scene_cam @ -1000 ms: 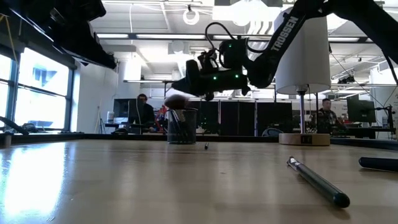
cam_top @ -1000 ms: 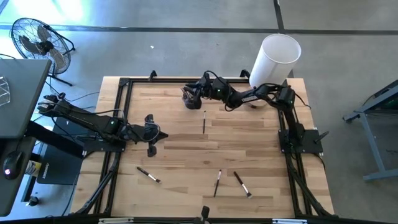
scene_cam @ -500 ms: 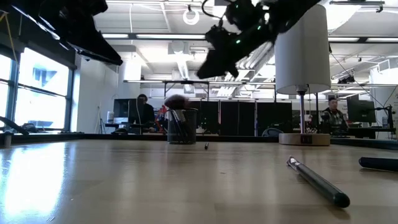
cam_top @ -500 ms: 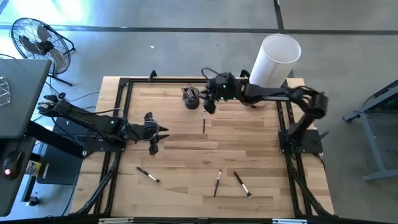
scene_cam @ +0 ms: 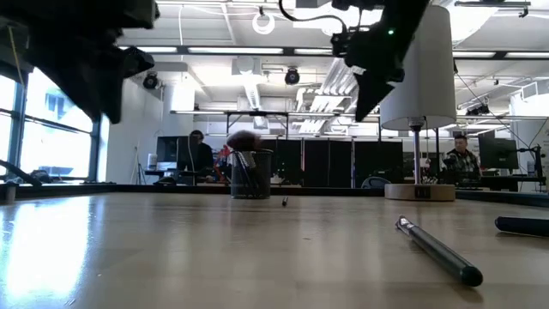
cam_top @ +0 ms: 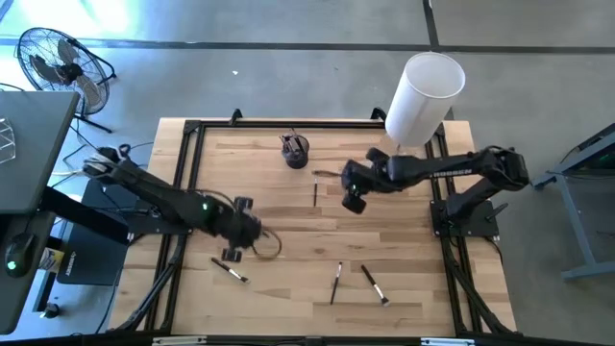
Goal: Put items in baskets/containers
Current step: Put the powder brush into the pen holder
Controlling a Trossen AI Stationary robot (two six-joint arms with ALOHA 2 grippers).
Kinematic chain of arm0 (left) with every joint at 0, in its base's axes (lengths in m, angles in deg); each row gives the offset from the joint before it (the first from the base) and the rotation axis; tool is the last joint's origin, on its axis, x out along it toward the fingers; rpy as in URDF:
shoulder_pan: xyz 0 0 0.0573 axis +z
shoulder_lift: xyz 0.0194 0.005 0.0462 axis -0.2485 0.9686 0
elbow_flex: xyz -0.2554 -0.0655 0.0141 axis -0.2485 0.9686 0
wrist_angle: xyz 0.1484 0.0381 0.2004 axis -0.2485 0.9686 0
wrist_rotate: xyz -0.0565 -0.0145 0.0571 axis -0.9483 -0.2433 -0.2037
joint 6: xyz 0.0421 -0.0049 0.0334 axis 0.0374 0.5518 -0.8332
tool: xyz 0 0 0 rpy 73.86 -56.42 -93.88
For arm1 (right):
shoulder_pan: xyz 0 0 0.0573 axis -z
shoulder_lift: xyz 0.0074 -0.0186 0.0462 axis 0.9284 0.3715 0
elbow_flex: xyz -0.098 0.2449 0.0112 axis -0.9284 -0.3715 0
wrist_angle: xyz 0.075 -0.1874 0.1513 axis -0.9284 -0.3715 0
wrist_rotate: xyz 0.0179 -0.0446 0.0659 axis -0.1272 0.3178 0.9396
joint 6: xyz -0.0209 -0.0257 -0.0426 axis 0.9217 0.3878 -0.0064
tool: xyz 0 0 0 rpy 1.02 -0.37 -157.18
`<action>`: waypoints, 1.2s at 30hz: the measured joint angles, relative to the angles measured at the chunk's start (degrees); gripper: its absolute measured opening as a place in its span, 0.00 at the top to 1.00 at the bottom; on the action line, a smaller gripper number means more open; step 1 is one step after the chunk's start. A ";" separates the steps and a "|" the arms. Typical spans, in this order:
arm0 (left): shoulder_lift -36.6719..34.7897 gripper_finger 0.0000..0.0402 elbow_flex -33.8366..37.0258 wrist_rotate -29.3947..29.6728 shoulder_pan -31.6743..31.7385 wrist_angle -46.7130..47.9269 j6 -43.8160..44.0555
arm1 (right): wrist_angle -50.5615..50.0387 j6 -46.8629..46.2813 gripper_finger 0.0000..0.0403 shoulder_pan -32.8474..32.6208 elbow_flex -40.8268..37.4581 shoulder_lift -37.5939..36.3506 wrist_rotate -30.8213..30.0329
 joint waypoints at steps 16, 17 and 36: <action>18.19 0.71 -13.07 -0.09 -17.68 3.31 17.67 | 1.00 -14.81 1.00 -15.89 -11.38 -0.04 -8.69; 18.95 0.71 -13.59 -0.34 -18.34 3.84 18.20 | 2.13 -15.90 1.00 -16.88 -12.92 -0.04 -8.20; 31.26 0.71 -14.86 -8.74 -20.15 4.86 15.12 | 22.44 -26.47 0.99 -25.68 -31.38 -19.28 -4.17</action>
